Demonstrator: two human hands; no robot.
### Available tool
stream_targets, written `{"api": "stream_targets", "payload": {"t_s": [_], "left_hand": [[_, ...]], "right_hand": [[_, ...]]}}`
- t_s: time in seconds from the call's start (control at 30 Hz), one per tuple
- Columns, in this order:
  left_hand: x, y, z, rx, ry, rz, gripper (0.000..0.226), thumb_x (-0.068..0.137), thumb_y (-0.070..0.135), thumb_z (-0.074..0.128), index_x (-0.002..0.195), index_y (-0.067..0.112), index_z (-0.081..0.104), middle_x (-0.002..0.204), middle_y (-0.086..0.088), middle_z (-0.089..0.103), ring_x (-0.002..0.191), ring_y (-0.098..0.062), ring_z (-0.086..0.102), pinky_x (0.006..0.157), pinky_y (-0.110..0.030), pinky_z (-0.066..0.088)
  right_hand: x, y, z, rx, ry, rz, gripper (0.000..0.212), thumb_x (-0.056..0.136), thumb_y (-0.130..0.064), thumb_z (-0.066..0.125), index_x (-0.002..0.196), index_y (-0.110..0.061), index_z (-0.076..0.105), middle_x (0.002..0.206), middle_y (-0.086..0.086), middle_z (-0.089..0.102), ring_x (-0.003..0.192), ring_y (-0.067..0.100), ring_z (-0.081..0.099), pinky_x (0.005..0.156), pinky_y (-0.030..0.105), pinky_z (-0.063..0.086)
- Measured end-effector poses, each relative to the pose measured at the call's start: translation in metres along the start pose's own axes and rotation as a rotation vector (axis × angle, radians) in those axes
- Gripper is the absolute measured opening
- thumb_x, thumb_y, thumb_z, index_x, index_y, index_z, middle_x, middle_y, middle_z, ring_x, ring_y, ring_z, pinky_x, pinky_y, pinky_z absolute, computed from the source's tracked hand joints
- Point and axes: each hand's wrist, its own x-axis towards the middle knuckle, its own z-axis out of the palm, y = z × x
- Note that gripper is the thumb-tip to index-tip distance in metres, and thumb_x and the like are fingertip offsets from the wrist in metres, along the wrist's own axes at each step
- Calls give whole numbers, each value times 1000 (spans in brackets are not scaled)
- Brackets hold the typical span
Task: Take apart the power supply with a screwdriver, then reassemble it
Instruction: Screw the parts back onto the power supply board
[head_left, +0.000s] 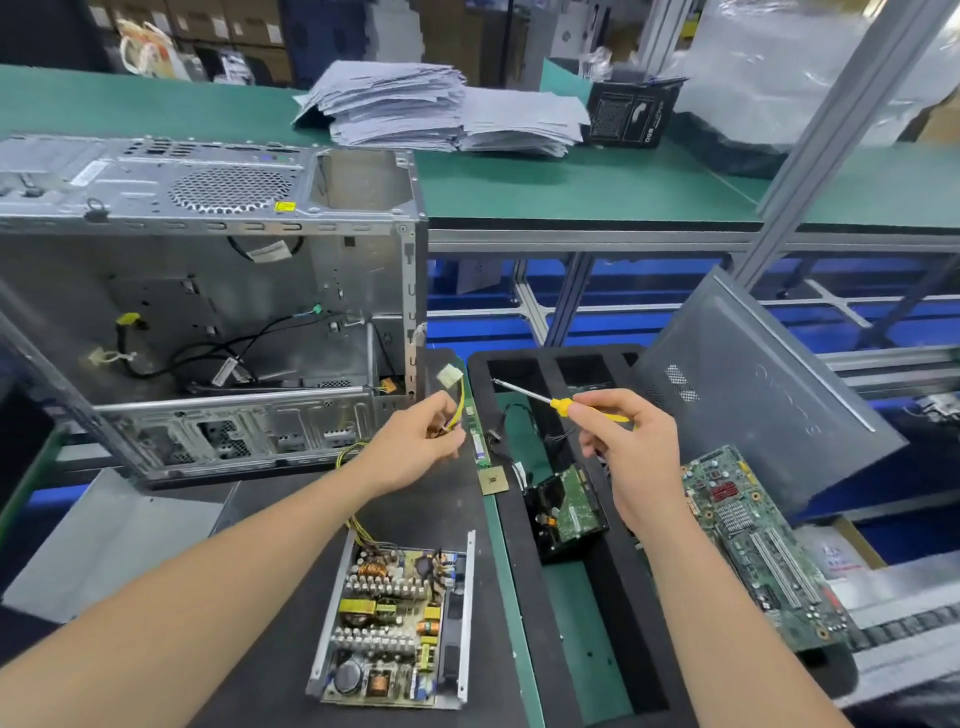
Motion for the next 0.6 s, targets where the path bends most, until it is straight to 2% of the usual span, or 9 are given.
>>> {"api": "stream_targets", "payload": {"t_s": [0.07,0.2,0.27,0.33,0.43,0.53,0.6], "left_hand": [[-11,-1,-15,-8,-19,35,21,105,33,56,93,19,47,84,-1,74,77,-11,70,79,-36,53],[-34,-5,-43,75,-116,131,13,104,28,59,92,24,58,89,7,69,83,-11,67,81,-32,49],[-45,-11,-57,92,-131,142,12,103,22,60,92,24,61,87,7,67,80,-9,64,76,-21,45],[-55,-21,-66,97,-57,77,16,104,15,57,95,25,65,84,7,69,80,-8,67,77,-17,47],[-63,-43,-73,123,136,-94,19,107,7,47,104,18,62,85,3,72,86,-14,72,89,-33,57],[-66,-64,-80,292,277,-286,15,104,5,46,108,12,58,107,-11,72,102,-28,69,96,-43,55],[-69,-76,-84,404,344,-416,18,99,6,52,111,10,65,118,-14,70,111,-33,66,99,-44,53]], "right_hand": [[0,1,5,27,-13,-13,6,86,-6,83,91,-9,81,77,13,71,63,21,57,57,28,50],[0,4,15,50,-83,-25,9,85,-12,84,94,-10,81,73,11,69,62,21,57,58,29,50],[1,6,23,50,-113,-22,12,84,-15,85,95,-11,81,73,12,70,62,21,57,59,31,50],[2,8,31,55,-139,-21,13,82,-18,85,94,-13,82,74,15,70,63,22,57,60,32,49],[2,11,45,36,-186,-26,15,81,-21,85,94,-14,82,71,12,68,62,22,57,60,30,49],[-1,13,57,35,-238,-28,15,81,-21,84,93,-13,81,71,12,68,62,22,57,59,29,49],[-3,14,65,25,-260,-31,16,80,-21,85,93,-13,81,72,14,68,62,23,57,58,29,50]]}}
